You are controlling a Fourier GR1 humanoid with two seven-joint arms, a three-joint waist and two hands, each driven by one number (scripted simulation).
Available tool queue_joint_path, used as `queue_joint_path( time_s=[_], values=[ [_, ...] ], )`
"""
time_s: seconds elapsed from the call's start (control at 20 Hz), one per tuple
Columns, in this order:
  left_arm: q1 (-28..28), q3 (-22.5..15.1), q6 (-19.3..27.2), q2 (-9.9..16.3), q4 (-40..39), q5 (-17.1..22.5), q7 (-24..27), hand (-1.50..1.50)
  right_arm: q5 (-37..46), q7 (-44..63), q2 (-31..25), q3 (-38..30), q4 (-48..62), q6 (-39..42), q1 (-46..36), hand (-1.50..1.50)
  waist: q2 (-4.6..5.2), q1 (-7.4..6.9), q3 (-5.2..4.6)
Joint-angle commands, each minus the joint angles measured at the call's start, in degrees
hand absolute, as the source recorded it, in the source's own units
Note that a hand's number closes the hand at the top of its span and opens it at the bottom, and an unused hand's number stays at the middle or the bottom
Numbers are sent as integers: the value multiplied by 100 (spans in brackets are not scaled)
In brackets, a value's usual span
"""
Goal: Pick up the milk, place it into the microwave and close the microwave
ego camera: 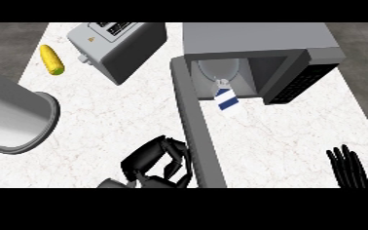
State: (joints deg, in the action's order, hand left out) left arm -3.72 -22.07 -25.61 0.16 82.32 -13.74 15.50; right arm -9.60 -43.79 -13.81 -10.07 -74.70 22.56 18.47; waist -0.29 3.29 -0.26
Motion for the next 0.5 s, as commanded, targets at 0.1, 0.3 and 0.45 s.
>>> queue_joint_path(
  time_s=[0.1,0.3,0.45],
  values=[
    [-360,-1719,1284,-14,-783,514,-297,150,-628,347,-112,250,-1401,719,594,-150,40,29,4],
    [-808,-2495,2262,-14,-1103,809,-341,150,-917,689,-285,423,-2393,894,1058,-150,41,52,4],
    [-1316,-3003,2881,-14,-1279,1295,-508,150,-1270,1267,-316,567,-2873,826,1020,-150,70,135,0]
  ],
)
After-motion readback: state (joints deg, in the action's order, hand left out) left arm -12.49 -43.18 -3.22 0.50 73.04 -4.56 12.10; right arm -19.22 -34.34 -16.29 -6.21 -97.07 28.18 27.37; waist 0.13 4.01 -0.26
